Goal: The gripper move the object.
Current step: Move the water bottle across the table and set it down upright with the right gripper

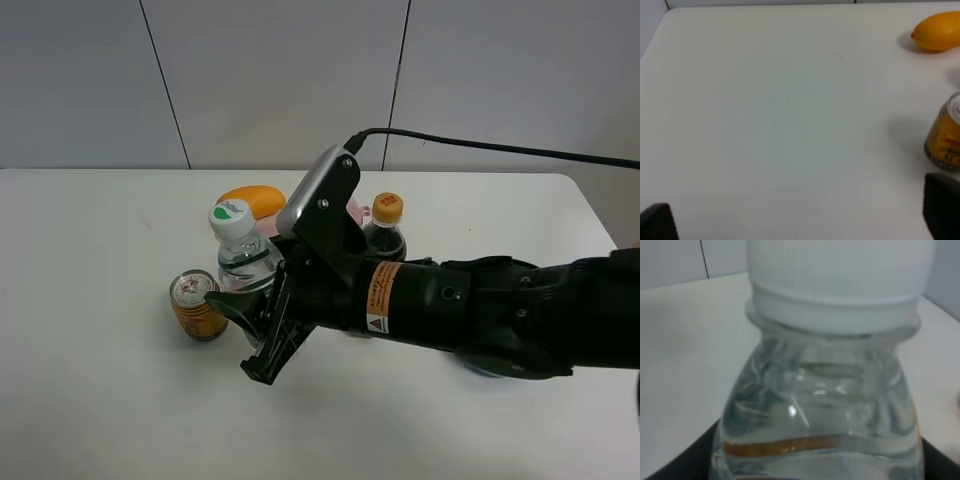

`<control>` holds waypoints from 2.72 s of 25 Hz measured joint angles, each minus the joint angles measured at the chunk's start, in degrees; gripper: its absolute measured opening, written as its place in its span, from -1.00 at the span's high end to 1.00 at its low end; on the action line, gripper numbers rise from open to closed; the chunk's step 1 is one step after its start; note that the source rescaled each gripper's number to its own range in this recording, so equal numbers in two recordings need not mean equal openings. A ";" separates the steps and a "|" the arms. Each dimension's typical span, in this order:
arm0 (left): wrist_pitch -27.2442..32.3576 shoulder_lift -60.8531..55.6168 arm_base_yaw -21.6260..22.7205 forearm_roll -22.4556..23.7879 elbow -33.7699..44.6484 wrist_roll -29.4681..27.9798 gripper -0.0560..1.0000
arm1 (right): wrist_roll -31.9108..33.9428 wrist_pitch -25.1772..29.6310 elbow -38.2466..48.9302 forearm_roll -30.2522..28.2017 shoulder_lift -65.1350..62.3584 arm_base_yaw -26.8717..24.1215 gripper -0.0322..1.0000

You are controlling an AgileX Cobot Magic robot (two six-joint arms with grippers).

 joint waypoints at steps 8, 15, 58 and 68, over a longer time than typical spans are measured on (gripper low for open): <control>0.00 0.00 0.00 0.00 0.00 0.00 -1.00 | -2.12 -12.66 -0.05 -0.01 11.43 -0.39 0.94; 0.00 0.00 0.00 0.00 0.00 0.00 -1.00 | -2.70 -16.14 0.08 -0.27 15.54 -2.28 0.94; 0.00 0.00 0.00 0.00 0.00 0.00 -1.00 | 7.06 -11.48 -5.60 -15.14 17.71 -7.69 0.94; 0.00 0.00 0.00 0.00 0.00 0.00 -1.00 | 2.50 -12.51 -5.65 -16.56 20.79 -7.69 0.94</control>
